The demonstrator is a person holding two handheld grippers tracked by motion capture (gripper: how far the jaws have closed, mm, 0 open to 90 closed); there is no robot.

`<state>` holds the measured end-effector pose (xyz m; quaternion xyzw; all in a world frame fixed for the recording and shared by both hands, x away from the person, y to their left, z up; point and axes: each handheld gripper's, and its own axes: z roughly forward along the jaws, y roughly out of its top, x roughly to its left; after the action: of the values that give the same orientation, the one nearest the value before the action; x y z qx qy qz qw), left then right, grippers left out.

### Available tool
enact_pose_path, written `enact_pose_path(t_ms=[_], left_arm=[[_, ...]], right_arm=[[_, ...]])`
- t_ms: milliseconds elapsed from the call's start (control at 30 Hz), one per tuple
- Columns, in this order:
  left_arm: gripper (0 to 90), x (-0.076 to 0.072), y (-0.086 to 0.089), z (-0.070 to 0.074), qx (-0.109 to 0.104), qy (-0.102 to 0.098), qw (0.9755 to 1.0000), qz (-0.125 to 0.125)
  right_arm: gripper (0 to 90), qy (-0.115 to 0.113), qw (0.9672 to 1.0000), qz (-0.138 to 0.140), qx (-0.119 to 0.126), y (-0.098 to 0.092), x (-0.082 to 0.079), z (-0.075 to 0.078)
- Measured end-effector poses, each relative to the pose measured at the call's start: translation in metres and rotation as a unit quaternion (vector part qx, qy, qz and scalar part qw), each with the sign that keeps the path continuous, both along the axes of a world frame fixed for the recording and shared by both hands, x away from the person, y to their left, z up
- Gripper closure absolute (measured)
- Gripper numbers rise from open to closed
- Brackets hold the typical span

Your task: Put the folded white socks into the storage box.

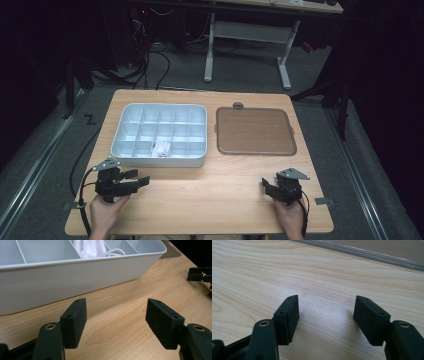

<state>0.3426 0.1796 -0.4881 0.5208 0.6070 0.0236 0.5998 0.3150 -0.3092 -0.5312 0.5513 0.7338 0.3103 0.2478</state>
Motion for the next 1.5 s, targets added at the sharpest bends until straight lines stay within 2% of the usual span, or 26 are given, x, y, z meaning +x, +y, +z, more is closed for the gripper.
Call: enact_pose_path(t_ms=[267, 500, 600, 867, 1067, 1267, 1400, 1500], left_arm=[[34.0, 0.001, -0.006, -0.011, 0.008, 0.011, 0.9999, -0.001], [34.1, 0.003, -0.013, -0.023, 0.029, 0.027, 0.9992, -0.004], [34.2, 0.004, -0.016, -0.027, 0.032, 0.033, 0.9990, -0.005], [34.5, 0.007, -0.027, -0.038, 0.057, 0.032, 0.9979, -0.001], [35.2, 0.007, -0.031, -0.044, 0.071, 0.017, 0.9973, 0.009], [35.5, 0.006, -0.034, -0.047, 0.086, -0.006, 0.9962, 0.015], [35.6, 0.004, -0.037, -0.050, 0.101, -0.026, 0.9943, 0.018], [35.5, 0.002, -0.041, -0.054, 0.123, -0.048, 0.9911, 0.020]], right_arm=[[37.8, 0.000, 1.0000, 0.001, 0.000, 0.000, 0.000, 0.000], [37.7, 0.000, 1.0000, 0.001, 0.000, 0.000, 0.000, 0.000], [37.7, 0.001, 1.0000, 0.000, 0.000, 0.000, 0.000, 0.000], [37.7, 0.001, 1.0000, 0.001, 0.001, 0.000, 0.000, 0.000], [37.7, 0.001, 1.0000, 0.001, 0.001, 0.000, 0.000, 0.000], [37.7, 0.001, 1.0000, 0.000, 0.001, 0.000, 0.000, 0.000], [37.7, 0.001, 1.0000, 0.001, 0.001, 0.000, 0.000, 0.000], [37.7, 0.001, 1.0000, 0.000, 0.001, 0.000, 0.000, 0.000]])
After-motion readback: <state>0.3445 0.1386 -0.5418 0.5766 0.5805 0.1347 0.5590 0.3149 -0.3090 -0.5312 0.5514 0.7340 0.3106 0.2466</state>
